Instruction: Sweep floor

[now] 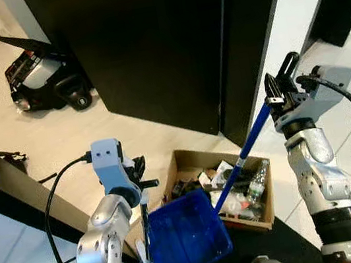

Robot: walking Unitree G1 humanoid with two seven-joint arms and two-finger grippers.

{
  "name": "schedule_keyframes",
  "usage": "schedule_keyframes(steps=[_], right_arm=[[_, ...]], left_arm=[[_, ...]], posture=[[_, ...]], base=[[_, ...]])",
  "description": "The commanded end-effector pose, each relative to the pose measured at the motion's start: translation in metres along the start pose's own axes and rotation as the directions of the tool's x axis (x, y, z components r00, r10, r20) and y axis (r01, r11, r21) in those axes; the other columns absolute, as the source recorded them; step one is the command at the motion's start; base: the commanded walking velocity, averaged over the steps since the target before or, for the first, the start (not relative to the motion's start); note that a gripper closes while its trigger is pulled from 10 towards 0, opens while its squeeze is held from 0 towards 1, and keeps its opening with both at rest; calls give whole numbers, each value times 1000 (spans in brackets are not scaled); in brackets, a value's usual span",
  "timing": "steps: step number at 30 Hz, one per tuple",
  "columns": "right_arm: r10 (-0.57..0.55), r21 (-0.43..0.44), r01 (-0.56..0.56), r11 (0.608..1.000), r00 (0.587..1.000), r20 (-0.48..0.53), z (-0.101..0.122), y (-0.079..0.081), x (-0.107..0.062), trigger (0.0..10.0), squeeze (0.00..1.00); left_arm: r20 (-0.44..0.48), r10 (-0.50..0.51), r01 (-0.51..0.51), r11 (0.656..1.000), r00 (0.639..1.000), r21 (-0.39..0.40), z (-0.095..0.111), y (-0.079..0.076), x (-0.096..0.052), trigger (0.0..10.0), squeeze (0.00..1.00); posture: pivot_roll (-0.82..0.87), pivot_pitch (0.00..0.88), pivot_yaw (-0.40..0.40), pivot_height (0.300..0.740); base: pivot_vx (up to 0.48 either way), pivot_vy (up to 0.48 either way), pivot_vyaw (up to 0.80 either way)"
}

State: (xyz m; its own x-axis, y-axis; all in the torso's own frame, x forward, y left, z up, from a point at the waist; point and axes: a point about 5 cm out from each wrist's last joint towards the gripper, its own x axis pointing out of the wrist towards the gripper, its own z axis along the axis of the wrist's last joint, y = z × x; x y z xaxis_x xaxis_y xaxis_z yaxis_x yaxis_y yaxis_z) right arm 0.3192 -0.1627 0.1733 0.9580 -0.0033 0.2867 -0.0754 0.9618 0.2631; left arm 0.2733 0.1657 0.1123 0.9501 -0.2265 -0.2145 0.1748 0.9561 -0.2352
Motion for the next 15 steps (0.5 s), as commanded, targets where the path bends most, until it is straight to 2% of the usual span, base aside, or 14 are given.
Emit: schedule_keyframes(steps=[1,5,15], right_arm=[[18,26,-19,999,1000,12,5,7,-2,10000,0],[42,19,-42,999,999,-16,2,14,-4,10000,0],[53,19,-52,998,998,-47,0,17,-5,10000,0]], left_arm=[[-3,-13,13,999,1000,37,1,-1,-3,10000,0],[12,-9,8,999,1000,46,1,-5,-2,10000,0],[18,7,-8,998,1000,63,2,-4,2,10000,0]], posture=[[116,86,32,740],[116,92,25,740],[112,91,24,740]], base=[[0,0,0],[0,0,0],[0,0,0]])
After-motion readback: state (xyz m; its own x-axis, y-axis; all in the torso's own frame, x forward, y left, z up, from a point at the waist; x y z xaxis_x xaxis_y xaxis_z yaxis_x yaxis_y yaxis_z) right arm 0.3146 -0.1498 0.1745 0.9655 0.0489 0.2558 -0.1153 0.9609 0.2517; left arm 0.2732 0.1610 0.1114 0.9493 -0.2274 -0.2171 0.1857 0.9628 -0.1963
